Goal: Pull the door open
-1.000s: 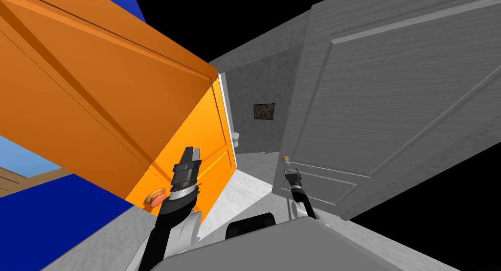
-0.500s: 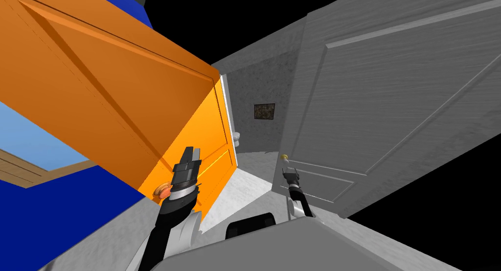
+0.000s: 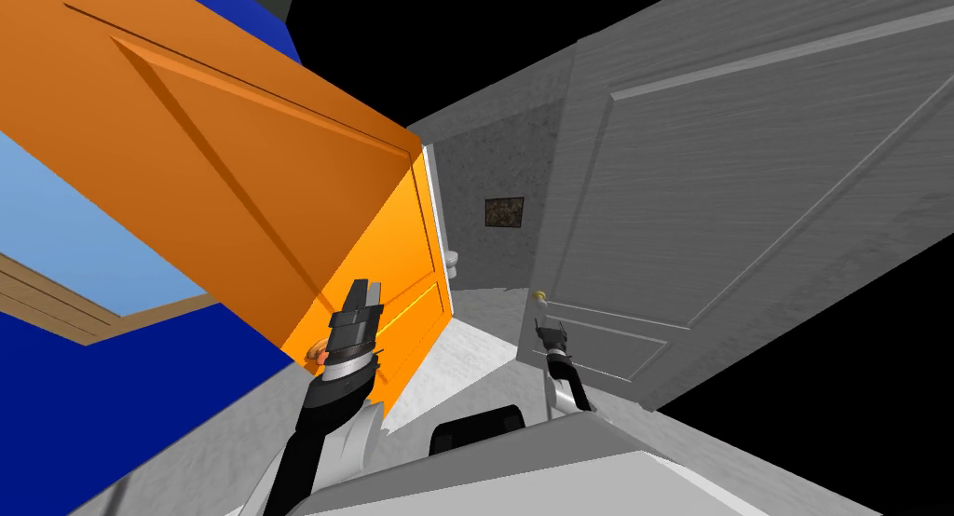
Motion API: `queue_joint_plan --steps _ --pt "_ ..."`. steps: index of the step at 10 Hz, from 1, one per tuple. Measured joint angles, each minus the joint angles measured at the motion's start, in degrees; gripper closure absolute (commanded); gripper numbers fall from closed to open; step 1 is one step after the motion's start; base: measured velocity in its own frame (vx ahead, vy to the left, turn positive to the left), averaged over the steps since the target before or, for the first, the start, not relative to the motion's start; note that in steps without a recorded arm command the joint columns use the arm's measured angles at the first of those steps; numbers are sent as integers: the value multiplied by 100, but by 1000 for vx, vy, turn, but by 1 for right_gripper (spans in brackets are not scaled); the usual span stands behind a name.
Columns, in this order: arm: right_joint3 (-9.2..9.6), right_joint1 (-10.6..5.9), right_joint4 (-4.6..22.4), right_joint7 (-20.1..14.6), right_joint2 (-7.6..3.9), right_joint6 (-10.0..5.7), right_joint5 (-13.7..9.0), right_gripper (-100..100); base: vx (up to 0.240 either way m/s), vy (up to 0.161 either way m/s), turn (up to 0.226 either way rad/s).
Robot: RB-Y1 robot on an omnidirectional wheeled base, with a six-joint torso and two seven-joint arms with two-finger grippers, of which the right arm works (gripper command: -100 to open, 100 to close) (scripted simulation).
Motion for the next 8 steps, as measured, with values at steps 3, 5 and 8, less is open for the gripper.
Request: queue_joint_plan --steps 3,5,8 --pt "92 -36 -52 -439 59 37 -207 -100 -71 1 21" --pt "139 -77 -21 -660 81 30 -298 -100 -35 -2 8" --pt "115 -4 -23 -786 -44 36 -332 -100 180 -18 79"
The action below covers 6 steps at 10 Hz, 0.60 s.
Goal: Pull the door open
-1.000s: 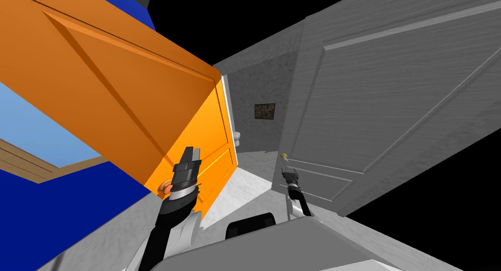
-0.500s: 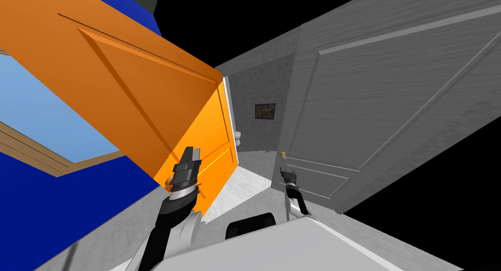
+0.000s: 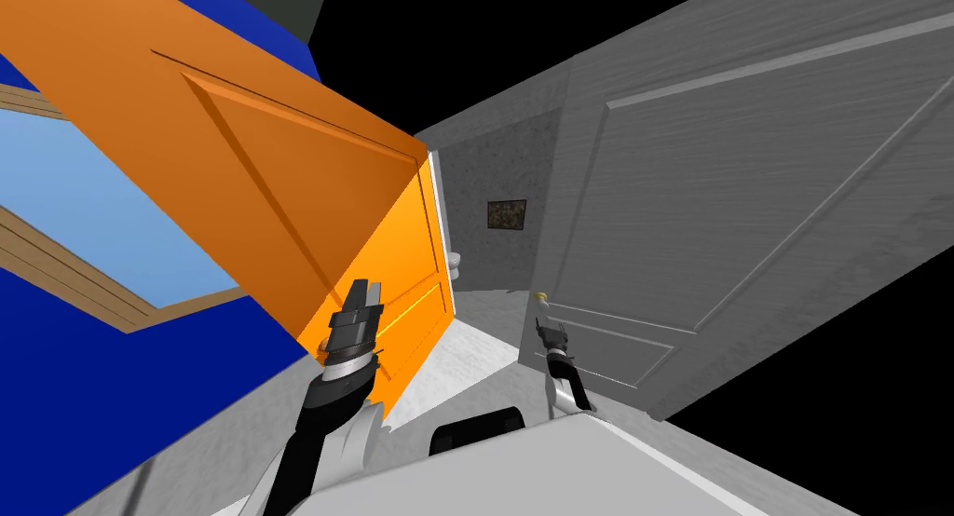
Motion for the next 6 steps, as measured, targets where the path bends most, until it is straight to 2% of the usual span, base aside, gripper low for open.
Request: queue_joint_plan --steps 2,4,5,6 --pt "-27 121 -46 -146 -143 -8 -32 -100 126 -19 38" --pt "-29 69 157 -298 -250 -94 -42 -100 102 -14 90" --pt "-36 68 272 -442 -382 -137 -58 -100 188 -43 93" --pt "-78 208 87 -490 -459 -74 -94 -100 145 -34 19"
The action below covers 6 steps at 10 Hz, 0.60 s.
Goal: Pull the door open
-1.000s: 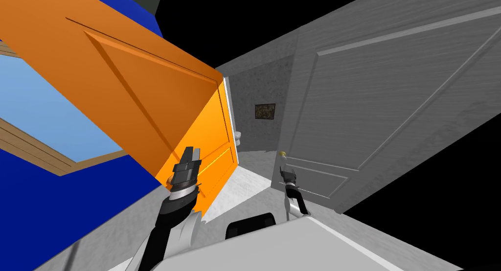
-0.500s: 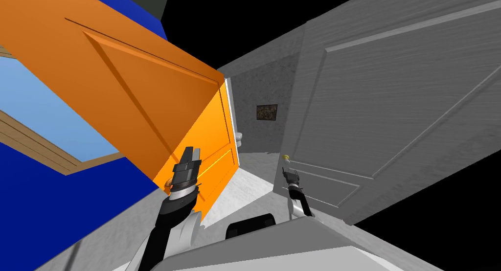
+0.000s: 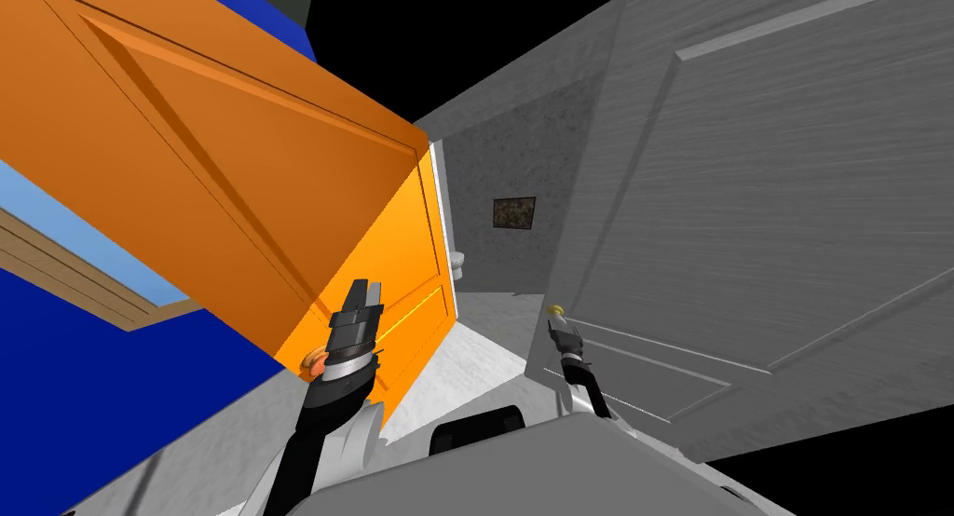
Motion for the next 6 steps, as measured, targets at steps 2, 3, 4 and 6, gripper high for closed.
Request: queue_joint_plan --steps 2,3,4,6 --pt "10 -29 211 -144 -91 -101 -1 -100 90 -17 33" --pt "10 -31 224 -168 -99 -118 -2 100 -6 0 -14" --pt "8 -31 215 -155 -96 -109 -2 100 -20 3 1" --pt "10 -34 212 -142 -96 -95 0 100 -13 2 6"
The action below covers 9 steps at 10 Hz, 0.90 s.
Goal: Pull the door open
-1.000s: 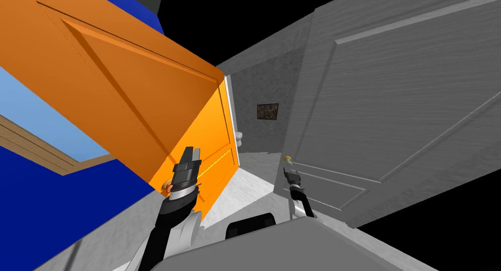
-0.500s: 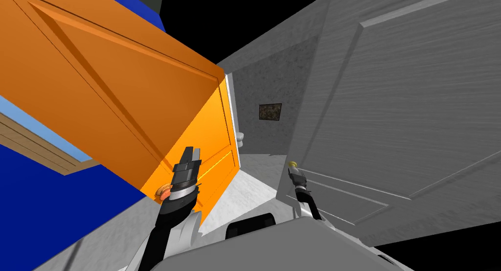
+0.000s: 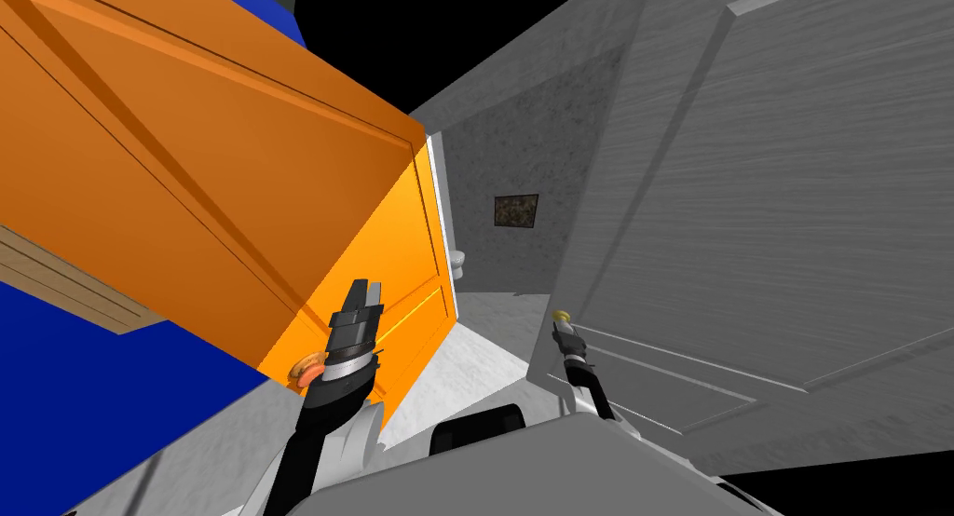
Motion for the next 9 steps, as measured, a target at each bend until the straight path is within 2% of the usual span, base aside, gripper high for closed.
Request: queue_joint_plan --steps 3,7,9 --pt "7 6 5 4 6 8 3 100 -40 -4 24" --pt "214 50 -115 -163 -77 27 98 100 -216 0 81" --pt "396 113 -166 -335 -152 41 174 100 -261 -15 98"
